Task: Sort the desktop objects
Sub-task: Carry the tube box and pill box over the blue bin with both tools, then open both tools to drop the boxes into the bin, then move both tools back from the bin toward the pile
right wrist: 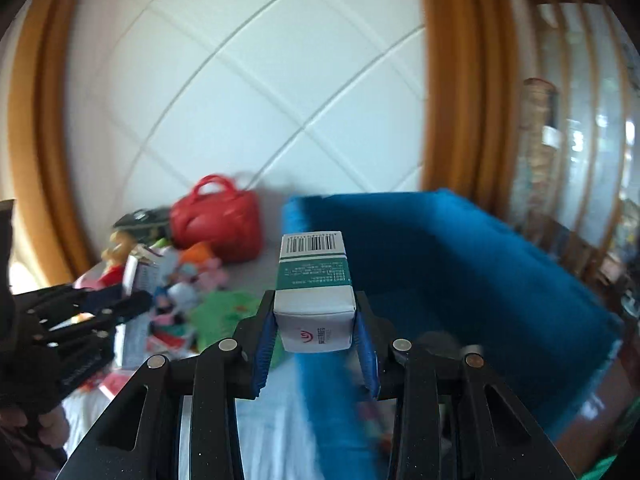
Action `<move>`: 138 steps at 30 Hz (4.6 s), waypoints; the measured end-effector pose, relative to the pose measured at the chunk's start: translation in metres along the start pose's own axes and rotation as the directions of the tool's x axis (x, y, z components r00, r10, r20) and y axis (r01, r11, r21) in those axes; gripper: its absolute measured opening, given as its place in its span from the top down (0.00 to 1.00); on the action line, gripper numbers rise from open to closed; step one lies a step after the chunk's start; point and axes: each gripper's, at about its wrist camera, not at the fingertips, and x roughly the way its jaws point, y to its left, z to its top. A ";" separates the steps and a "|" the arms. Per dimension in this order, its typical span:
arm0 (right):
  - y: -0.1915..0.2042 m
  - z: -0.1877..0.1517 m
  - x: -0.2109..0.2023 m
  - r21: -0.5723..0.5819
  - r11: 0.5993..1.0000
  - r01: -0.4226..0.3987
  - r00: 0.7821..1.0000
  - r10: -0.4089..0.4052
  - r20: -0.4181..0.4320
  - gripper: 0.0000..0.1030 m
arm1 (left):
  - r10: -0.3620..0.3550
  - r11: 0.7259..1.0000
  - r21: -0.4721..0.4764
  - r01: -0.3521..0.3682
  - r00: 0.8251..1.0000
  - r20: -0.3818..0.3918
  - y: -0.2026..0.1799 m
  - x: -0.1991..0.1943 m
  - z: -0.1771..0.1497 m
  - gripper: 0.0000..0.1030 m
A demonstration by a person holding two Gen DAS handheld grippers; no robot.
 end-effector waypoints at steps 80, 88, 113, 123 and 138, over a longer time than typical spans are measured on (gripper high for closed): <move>-0.016 -0.009 -0.005 -0.229 0.869 -0.439 0.894 0.448 -0.015 0.00 | 0.516 0.756 -0.353 -0.551 0.834 -0.198 -0.007 -0.074 -0.084 0.34; 0.119 -0.036 0.002 -0.261 0.829 -0.495 0.868 0.481 -0.119 0.00 | 0.531 0.711 -0.350 -0.610 0.792 -0.302 0.115 -0.118 -0.157 0.34; 0.234 -0.142 0.181 -0.215 0.809 -0.547 0.763 0.376 -0.526 0.00 | 0.402 0.461 -0.456 -0.761 0.637 -0.658 0.325 -0.077 -0.342 0.34; 0.257 -0.159 0.199 -0.192 0.831 -0.522 0.740 0.329 -0.587 0.00 | 0.327 0.554 -0.428 -0.714 0.659 -0.677 0.375 -0.027 -0.350 0.34; 0.302 -0.193 0.215 -0.171 0.892 -0.418 0.721 0.211 -0.660 0.00 | 0.346 0.589 -0.329 -0.738 0.598 -0.722 0.487 -0.005 -0.386 0.34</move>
